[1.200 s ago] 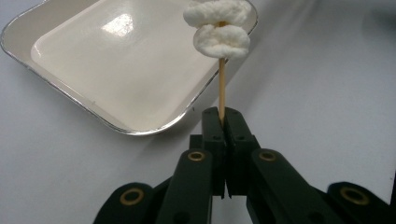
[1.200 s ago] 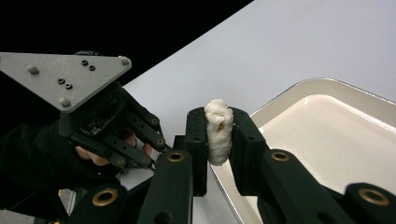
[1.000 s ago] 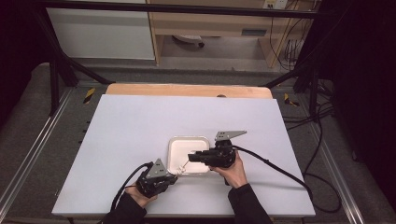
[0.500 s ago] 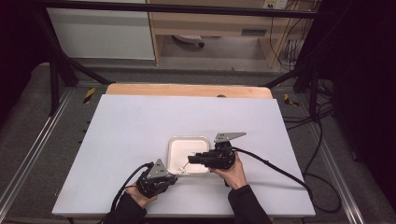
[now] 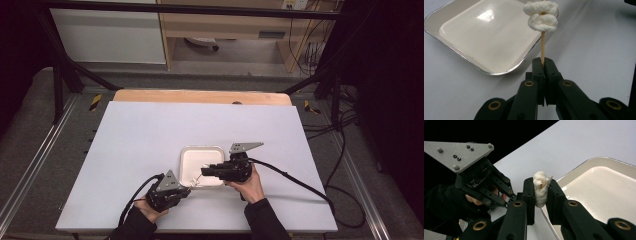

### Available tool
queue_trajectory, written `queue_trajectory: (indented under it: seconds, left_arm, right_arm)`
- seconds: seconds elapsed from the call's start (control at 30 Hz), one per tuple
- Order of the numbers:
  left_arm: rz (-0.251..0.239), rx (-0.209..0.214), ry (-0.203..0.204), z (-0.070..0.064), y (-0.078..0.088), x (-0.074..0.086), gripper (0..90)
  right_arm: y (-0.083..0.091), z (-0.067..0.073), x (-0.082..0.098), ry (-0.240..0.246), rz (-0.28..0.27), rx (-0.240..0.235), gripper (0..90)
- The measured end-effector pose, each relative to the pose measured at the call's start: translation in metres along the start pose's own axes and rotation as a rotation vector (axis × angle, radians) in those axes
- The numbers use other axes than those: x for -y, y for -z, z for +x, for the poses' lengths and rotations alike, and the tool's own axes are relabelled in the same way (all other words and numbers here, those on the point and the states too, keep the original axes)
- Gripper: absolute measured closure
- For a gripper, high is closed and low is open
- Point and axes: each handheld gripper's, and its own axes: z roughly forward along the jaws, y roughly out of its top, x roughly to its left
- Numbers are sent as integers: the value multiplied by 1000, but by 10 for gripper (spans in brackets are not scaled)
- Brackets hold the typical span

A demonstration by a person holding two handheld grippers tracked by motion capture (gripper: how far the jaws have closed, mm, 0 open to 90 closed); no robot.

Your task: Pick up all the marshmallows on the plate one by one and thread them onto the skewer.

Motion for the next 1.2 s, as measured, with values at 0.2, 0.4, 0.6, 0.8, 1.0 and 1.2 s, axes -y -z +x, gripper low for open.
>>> queue_trajectory:
  seconds: [0.2, 0.4, 0.6, 0.8, 1.0, 1.2]
  left_arm:
    - [-2, 2, 0, 0, 0, 0, 885]
    - [-50, -23, -24, -4, 4, -6, 885]
    - [-49, -7, 9, 0, 1, -3, 885]
    - [-58, 1, 41, 4, 3, -1, 885]
    - [-85, -7, 45, 3, 5, -2, 885]
    - [-106, -15, 55, 3, 7, -1, 885]
  right_arm:
    - [-1, -1, 2, 2, 4, 1, 797]
    - [-14, -1, 11, 4, 70, -38, 790]
    - [-19, -2, 15, 13, 56, -22, 749]
    - [-12, 3, 10, 42, 3, 46, 488]
    - [-5, 6, 7, 69, 7, 75, 378]
    - [-12, 5, 13, 46, 17, 68, 325]
